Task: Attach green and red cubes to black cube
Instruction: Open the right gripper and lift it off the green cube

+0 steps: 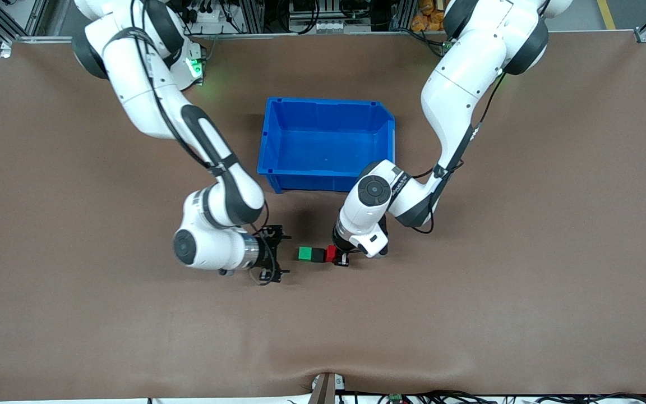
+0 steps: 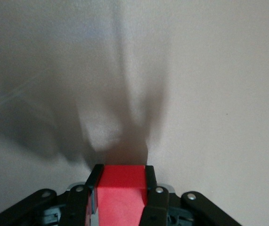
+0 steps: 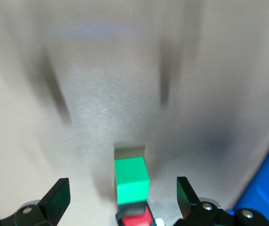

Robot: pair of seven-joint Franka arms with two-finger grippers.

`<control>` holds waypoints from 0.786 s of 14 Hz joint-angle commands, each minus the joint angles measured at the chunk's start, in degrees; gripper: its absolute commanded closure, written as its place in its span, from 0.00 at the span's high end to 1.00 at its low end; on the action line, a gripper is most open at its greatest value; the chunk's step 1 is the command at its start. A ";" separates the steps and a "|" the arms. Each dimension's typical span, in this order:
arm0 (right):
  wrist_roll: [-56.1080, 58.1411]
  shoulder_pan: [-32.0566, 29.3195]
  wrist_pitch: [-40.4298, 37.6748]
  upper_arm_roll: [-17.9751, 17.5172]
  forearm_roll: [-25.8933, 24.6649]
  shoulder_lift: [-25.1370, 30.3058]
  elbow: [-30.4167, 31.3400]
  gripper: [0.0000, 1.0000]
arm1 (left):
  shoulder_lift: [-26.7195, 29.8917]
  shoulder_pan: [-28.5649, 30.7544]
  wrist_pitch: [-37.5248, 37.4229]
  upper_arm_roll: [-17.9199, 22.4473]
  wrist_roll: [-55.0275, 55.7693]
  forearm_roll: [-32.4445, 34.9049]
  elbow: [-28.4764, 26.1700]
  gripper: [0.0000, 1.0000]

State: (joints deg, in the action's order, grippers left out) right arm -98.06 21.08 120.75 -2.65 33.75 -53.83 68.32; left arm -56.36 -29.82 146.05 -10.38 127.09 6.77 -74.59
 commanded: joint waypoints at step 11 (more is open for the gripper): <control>46.94 -12.10 -25.90 -0.25 -28.19 4.51 -8.11 1.00 | 0.53 -2.97 -5.40 1.42 2.03 1.05 2.96 1.00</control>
State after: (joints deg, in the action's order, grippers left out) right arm -61.43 9.74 96.53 -2.40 11.29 -50.85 59.84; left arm -57.59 -31.87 145.16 -9.41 127.13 6.77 -72.97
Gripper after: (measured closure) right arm 0.000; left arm 0.247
